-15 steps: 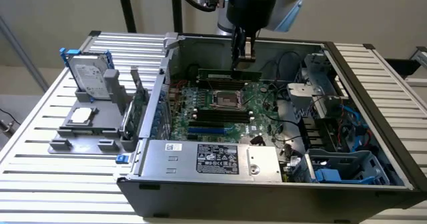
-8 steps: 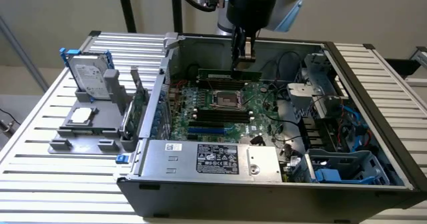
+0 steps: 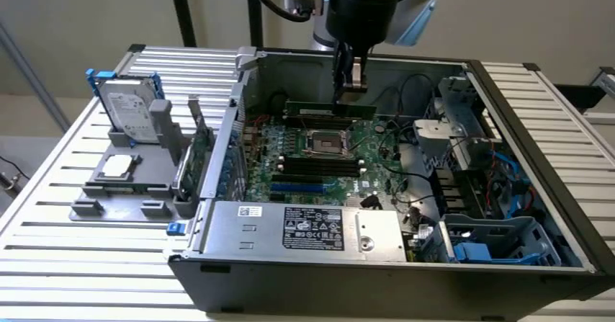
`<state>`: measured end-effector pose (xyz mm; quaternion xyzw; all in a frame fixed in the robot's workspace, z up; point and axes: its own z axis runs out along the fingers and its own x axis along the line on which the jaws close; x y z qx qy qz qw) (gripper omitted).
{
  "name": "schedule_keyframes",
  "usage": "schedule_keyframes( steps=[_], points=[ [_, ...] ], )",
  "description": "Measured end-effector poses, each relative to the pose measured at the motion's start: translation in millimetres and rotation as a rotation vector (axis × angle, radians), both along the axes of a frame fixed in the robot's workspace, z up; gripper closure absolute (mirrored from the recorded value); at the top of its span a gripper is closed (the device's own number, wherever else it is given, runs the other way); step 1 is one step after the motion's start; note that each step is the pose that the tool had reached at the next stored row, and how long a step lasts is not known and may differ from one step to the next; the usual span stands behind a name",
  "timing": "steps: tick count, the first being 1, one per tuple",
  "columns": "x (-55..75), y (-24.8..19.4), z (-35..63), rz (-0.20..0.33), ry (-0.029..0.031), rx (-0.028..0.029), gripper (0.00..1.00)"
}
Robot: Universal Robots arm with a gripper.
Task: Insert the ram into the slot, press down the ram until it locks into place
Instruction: 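Insert the ram into the slot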
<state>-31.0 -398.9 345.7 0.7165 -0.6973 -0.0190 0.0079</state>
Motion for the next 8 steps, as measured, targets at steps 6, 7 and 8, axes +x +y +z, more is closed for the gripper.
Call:
schedule_keyframes(
  steps=[6, 7, 8],
  points=[
    [0.0, 0.0, -11.0, 0.0, -0.0001, 0.0001, 0.87],
    [0.0, 0.0, -12.8, 0.0, 0.0, 0.0001, 0.87],
    [0.0, 0.0, -14.5, 0.0, 0.0, 0.0001, 0.87]
  ],
)
